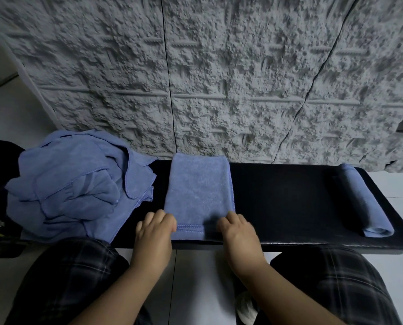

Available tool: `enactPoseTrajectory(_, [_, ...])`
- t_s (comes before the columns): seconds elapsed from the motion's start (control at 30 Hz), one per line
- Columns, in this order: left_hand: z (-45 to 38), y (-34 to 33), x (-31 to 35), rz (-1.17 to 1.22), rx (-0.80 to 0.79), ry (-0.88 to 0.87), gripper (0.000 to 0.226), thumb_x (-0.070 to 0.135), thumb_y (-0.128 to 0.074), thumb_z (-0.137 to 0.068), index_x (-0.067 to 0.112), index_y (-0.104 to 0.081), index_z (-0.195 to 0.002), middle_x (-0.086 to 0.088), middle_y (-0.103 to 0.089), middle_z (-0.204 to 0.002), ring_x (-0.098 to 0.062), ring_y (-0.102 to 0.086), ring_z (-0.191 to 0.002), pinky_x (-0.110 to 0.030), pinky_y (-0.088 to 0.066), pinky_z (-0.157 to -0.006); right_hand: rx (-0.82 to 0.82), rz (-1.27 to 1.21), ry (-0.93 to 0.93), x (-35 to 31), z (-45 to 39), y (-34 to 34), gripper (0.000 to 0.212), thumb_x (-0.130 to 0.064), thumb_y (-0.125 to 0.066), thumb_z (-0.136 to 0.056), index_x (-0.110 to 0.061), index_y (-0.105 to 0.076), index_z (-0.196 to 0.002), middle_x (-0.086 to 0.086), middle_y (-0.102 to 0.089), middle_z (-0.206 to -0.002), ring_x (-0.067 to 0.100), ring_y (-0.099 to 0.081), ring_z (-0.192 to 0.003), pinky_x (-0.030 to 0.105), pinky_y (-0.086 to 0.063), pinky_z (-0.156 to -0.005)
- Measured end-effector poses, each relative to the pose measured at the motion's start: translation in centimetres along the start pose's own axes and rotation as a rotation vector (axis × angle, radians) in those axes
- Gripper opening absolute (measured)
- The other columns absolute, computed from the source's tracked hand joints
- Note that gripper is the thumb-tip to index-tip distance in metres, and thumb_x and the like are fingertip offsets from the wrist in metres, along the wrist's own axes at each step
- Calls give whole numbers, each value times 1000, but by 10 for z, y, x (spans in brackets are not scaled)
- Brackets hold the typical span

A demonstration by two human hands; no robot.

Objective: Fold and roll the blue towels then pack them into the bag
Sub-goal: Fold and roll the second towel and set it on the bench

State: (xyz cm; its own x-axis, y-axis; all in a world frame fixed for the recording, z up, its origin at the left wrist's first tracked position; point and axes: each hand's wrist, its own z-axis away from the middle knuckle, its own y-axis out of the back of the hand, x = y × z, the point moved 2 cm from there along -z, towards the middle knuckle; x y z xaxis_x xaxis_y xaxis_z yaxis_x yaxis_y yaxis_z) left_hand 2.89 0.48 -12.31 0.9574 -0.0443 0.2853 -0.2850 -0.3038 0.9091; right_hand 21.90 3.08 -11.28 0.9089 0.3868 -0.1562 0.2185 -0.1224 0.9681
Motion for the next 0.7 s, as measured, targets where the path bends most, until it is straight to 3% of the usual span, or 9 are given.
enactPoseTrajectory(0.1, [5, -5, 2, -5, 2, -60, 57, -19, -69, -33, 21, -47, -67, 6, -47, -70, -12, -32, -70, -30, -40, -53, -19, -46, 9, -4, 4, -7, 49, 5, -81, -33, -18, -54, -66, -2, -52, -71, 14, -52, -57, 18, -25, -47])
enactPoseTrajectory(0.17, [9, -6, 3, 22, 14, -53, 55, -15, -72, -37, 21, -49, -71, 5, -51, -73, -12, -35, -72, -31, -44, -53, 3, -91, 14, -2, 5, -12, 45, 6, -79, -37, -17, -56, -68, -1, -53, -73, 14, -52, -59, 18, -34, -46])
enactPoseTrajectory(0.3, [16, -7, 4, 53, -12, -52, 54, 11, -81, -49, 25, -43, -85, 5, -52, -83, -14, -43, -80, -33, -47, -59, 70, -163, 4, -3, 4, -12, 7, -12, -55, -63, -16, -56, -69, -1, -52, -73, 17, -52, -62, 24, -47, -51])
enactPoseTrajectory(0.4, [18, -9, 6, 15, -36, -40, 58, 26, -87, -51, 22, -44, -89, 1, -54, -86, -22, -54, -78, -35, -48, -58, 17, -182, -10, -4, 4, -9, 21, -28, -39, -71, -16, -56, -69, -1, -52, -73, 16, -52, -63, 25, -46, -52])
enactPoseTrajectory(0.53, [16, -12, 8, -36, -18, -17, 56, 23, -87, -55, 21, -44, -91, 0, -55, -88, -21, -52, -76, -35, -47, -56, -57, -197, 51, 2, 8, -10, 24, -33, -50, -75, -15, -58, -86, 1, -53, -86, 18, -52, -74, 27, -48, -62])
enactPoseTrajectory(0.63, [15, -12, 7, -55, 14, -35, 54, 15, -86, -57, 22, -45, -92, 2, -55, -87, -17, -45, -78, -34, -45, -55, -158, -216, 56, 7, 8, -14, 26, -20, -58, -84, -12, -55, -107, 3, -50, -106, 22, -47, -93, 31, -43, -80])
enactPoseTrajectory(0.7, [11, -10, 4, -55, 28, -48, 52, 11, -85, -58, 23, -46, -90, 4, -56, -83, -14, -39, -78, -33, -43, -55, -89, -212, 47, 5, 8, -13, 29, -12, -71, -74, -14, -56, -98, 1, -53, -96, 20, -51, -82, 29, -48, -70])
